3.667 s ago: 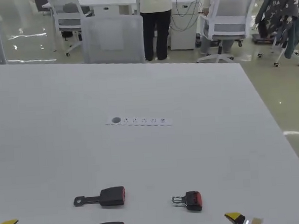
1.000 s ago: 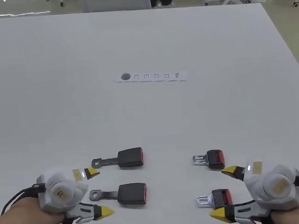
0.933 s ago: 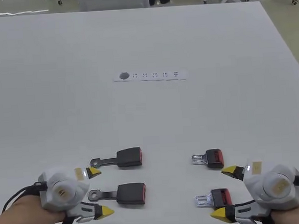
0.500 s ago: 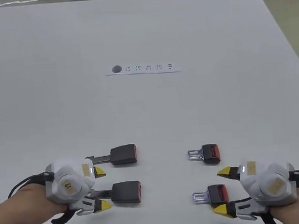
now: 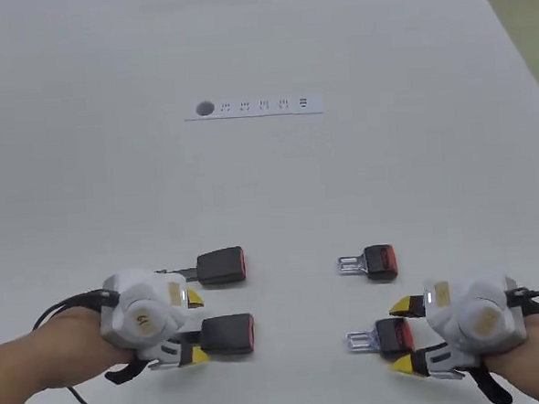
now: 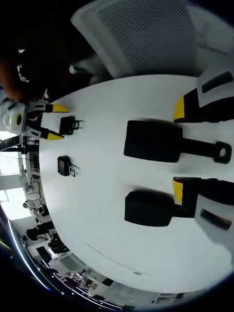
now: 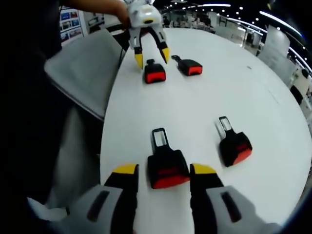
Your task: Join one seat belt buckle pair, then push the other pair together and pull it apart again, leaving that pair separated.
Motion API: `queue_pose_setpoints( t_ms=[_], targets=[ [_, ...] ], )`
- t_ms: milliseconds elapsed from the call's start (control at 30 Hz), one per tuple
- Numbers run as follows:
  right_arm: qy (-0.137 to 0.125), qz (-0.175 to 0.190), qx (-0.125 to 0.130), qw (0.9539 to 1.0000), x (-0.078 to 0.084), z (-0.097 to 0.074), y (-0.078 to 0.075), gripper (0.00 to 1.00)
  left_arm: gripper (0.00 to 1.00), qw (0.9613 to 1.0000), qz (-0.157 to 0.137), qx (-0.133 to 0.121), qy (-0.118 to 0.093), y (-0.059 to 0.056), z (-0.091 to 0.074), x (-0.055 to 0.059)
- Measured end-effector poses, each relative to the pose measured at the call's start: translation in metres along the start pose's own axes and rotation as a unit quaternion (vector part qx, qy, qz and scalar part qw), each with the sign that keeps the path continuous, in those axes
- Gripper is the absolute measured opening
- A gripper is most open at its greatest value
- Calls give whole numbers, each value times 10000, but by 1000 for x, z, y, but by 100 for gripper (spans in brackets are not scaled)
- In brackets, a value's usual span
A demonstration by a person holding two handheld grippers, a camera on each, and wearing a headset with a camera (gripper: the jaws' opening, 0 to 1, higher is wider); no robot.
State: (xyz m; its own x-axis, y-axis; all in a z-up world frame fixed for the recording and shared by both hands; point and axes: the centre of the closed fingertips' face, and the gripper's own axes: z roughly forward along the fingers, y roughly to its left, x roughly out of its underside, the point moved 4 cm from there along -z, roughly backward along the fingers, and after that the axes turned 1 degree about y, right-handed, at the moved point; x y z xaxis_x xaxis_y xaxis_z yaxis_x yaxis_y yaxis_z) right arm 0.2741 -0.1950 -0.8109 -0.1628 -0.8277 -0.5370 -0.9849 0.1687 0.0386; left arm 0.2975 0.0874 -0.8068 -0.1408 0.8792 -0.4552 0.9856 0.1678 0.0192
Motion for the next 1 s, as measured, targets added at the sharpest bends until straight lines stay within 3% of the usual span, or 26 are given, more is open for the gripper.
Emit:
queue_pose_setpoints(
  t_ms=[367,633,833,1000],
  targets=[
    [302,-438,0,9986,6,3,-2,38,35,9994,319,108,103,-5,4,-5],
    [364,-510,20,9980,6,6,0,35,31,9983,527,146,223,-8,6,-5],
    [374,-431,45,9984,4,7,0,34,31,9948,931,97,392,-9,7,-6],
    [392,-423,77,9983,4,6,0,34,31,9949,924,78,396,-9,7,-5]
  ],
)
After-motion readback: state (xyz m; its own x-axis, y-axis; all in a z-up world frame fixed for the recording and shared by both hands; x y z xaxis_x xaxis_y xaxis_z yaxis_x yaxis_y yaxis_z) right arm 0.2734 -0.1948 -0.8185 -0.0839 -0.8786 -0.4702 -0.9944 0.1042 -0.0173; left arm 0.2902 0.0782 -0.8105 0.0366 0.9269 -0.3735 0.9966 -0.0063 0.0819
